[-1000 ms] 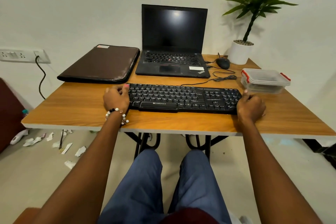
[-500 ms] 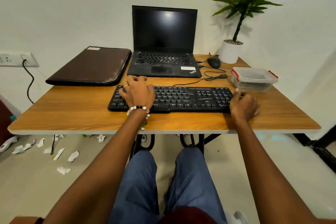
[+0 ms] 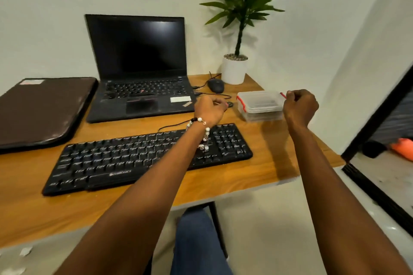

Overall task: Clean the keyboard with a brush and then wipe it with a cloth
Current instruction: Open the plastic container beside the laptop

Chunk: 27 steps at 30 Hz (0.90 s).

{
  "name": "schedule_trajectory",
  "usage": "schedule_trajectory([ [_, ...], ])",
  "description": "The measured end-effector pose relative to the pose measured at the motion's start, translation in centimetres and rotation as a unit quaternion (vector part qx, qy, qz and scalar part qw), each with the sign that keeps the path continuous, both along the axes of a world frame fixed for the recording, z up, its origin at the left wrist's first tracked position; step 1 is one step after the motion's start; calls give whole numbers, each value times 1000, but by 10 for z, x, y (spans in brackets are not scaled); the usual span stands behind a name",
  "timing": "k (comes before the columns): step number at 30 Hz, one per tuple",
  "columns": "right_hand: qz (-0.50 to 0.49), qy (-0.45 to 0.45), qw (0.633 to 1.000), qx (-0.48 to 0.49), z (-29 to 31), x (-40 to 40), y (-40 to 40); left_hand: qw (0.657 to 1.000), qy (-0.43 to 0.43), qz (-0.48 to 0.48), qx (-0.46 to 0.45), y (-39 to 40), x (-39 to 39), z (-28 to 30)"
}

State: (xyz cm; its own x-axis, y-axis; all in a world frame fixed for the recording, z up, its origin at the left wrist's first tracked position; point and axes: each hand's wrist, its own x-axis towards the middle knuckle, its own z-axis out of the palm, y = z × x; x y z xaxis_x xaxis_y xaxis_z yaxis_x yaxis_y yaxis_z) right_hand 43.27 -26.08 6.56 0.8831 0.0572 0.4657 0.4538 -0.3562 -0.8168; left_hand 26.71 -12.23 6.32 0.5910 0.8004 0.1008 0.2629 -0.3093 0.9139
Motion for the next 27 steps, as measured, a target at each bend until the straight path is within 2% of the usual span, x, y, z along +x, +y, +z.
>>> schedule_trajectory([
  [3,-5,50,998,-47,5,42,-4,999,-6,-25,-34,0,41,2],
  [6,34,92,990,-101,2,68,-3,998,-4,-1,-58,2,73,-6],
  [10,62,90,985,-134,-9,90,5,995,15,34,-98,6,100,-15],
  [15,36,98,986,-133,-25,97,14,991,9,37,-128,10,110,-17],
  [20,-12,92,982,-166,-29,101,23,980,-12,16,-196,13,110,-16],
  [23,-29,117,979,-163,-28,103,24,976,-11,27,-216,13,108,-14],
  [27,-33,158,976,-146,-28,106,23,976,37,14,-214,14,100,-16],
])
